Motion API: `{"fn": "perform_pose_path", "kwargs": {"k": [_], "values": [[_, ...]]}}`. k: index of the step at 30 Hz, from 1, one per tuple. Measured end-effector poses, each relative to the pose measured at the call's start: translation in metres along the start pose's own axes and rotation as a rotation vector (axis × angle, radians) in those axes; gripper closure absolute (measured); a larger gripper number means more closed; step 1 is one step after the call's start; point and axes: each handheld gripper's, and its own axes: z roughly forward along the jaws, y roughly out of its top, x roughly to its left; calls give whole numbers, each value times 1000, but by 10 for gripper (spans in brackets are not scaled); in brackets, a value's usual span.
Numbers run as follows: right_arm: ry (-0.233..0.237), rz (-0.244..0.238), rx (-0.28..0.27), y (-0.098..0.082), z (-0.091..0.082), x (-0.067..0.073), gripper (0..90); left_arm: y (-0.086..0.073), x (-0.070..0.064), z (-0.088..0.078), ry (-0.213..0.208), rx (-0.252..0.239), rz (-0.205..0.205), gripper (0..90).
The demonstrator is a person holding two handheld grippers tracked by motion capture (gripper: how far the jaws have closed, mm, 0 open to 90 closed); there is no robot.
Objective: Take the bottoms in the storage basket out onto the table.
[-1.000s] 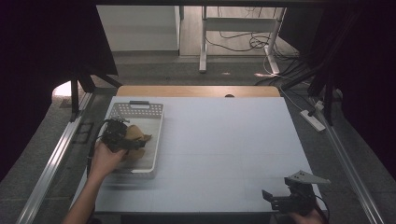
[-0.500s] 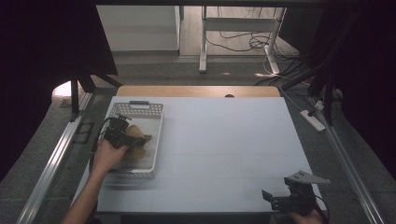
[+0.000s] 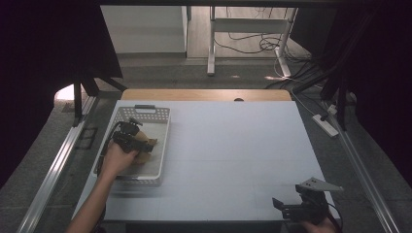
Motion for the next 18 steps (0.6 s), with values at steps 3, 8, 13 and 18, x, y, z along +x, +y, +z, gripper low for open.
{"fn": "perform_pose_path", "kwargs": {"k": [3, 8, 13, 18], "values": [[1, 1, 0, 0, 0, 0, 0, 2, 4, 3, -16, 15, -28, 0], [2, -1, 1, 0, 0, 0, 0, 3, 7, 10, -20, 65, -26, 0], [1, -4, 2, 0, 0, 0, 0, 2, 7, 20, 11, 107, -25, 3], [1, -4, 4, 0, 0, 1, 0, 3, 2, 18, 80, 128, 11, 156]]}}
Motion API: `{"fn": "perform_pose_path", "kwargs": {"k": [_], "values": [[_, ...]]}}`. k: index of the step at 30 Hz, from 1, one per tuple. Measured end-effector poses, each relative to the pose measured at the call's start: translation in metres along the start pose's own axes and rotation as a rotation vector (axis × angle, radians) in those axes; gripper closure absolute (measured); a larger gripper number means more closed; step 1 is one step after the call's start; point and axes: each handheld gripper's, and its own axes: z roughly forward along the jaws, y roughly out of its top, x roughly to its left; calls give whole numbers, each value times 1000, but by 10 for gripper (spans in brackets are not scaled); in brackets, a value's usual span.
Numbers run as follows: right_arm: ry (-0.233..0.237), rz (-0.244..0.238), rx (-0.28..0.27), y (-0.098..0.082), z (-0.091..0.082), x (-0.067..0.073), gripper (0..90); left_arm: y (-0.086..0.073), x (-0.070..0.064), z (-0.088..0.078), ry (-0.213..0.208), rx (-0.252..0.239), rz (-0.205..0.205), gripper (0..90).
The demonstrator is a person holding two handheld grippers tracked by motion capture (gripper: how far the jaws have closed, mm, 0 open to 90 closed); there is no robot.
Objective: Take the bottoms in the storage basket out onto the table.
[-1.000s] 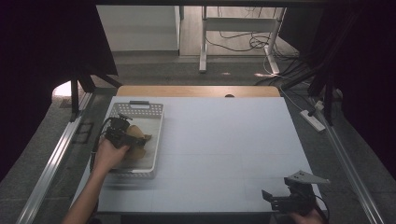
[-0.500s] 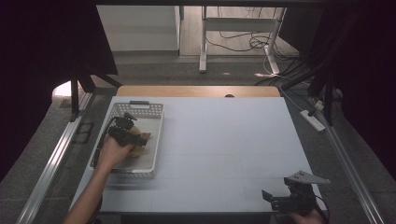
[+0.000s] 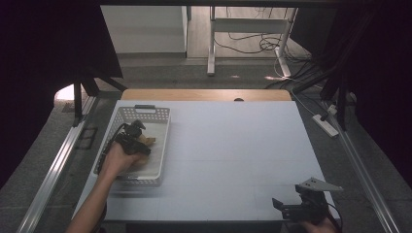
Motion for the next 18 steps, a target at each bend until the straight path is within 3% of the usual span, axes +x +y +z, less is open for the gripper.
{"fn": "perform_pose_path", "kwargs": {"k": [8, 15, 18], "values": [[-1, -4, 1, 0, 0, 0, 0, -2, 1, -7, -21, -27, 33, 389], [3, 2, 2, 0, 0, 0, 0, -6, 3, -12, -40, -68, 53, 480], [3, 2, 3, 0, 0, 0, 0, -8, 5, -19, -64, -113, 59, 536]]}}
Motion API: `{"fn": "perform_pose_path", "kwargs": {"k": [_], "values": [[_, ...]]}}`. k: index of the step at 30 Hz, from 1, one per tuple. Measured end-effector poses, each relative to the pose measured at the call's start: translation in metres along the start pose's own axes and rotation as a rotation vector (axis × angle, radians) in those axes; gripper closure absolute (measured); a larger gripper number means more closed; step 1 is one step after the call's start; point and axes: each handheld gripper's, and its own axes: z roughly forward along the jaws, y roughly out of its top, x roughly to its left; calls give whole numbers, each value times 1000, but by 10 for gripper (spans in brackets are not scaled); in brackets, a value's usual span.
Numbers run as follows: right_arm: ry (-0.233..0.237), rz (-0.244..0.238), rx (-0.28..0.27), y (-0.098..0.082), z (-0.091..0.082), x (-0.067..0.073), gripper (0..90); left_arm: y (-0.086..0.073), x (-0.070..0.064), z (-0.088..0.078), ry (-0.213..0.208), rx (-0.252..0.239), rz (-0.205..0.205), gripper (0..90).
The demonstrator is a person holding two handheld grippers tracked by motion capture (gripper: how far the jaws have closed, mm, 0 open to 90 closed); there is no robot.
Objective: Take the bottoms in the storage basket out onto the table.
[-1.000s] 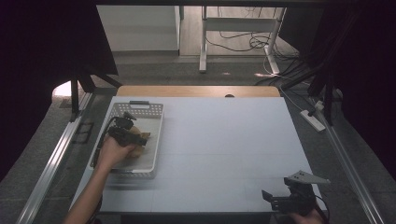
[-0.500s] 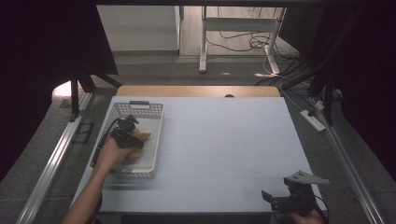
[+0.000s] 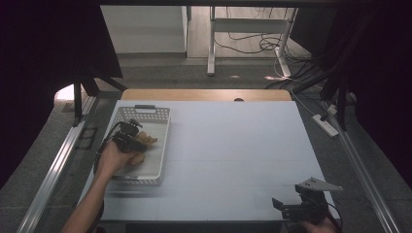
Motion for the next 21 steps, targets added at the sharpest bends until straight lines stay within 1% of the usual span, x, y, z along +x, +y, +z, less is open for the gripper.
{"fn": "perform_pose_path", "kwargs": {"k": [3, 5, 6, 7, 9, 11, 14, 17, 19, 21], "values": [[1, 3, 0, 0, 0, 0, 0, -2, 3, -5, -21, -32, 6, 592], [1, 4, 1, 0, 0, 0, 0, -4, 4, -8, -35, -47, 10, 606], [1, 3, 1, 0, 0, 0, 0, -4, 4, -9, -40, -63, 8, 610], [1, 3, 1, 0, 0, 0, 0, -5, 5, -11, -57, -73, 6, 616], [1, 3, 2, 0, 0, 0, 0, -6, 7, -14, -80, -102, 6, 621], [2, 3, 2, 0, 0, 0, 0, -7, 6, -19, -84, -138, 12, 620], [2, 4, 3, 0, 0, 0, 0, -7, 8, -27, -108, -177, 11, 620], [2, 4, 1, 0, 0, 0, 0, -6, 9, -35, -129, -205, 5, 620], [3, 4, -1, 0, 0, -1, 0, -6, 9, -40, -148, -235, 16, 620], [3, 4, -1, 0, 0, -1, 0, -5, 9, -45, -160, -250, 33, 619]]}}
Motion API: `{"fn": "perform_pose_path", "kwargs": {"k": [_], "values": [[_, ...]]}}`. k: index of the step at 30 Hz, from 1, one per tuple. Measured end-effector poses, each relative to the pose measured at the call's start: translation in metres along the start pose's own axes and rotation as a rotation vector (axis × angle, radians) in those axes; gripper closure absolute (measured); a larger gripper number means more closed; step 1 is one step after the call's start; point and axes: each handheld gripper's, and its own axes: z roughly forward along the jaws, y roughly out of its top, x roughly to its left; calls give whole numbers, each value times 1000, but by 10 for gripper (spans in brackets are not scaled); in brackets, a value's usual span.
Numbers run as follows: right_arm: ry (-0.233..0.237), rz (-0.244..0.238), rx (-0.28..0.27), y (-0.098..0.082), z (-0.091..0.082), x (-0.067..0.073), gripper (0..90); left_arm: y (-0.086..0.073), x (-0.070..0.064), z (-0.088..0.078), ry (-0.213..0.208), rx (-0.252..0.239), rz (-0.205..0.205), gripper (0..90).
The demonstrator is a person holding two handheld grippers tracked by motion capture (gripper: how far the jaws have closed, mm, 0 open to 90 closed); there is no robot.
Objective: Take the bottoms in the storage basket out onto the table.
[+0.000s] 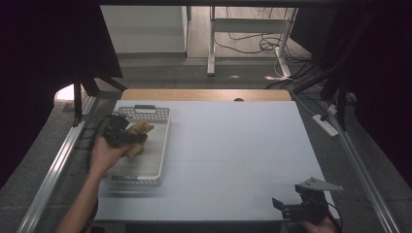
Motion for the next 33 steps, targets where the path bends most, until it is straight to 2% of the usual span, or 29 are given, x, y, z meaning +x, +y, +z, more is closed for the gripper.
{"fn": "perform_pose_path", "kwargs": {"k": [6, 19, 23, 33], "values": [[-1, 1, -2, 0, 0, 0, 0, 4, -2, -11, -28, -48, 9, 619], [-2, 2, -1, 0, 0, 0, 0, 11, -9, -29, -46, -109, 35, 616], [-2, 1, 0, 0, 0, 0, 0, 13, -11, -32, -81, -130, 34, 614], [-3, -1, 1, 0, 0, 0, 0, 22, -22, -36, -86, -145, 65, 614]]}}
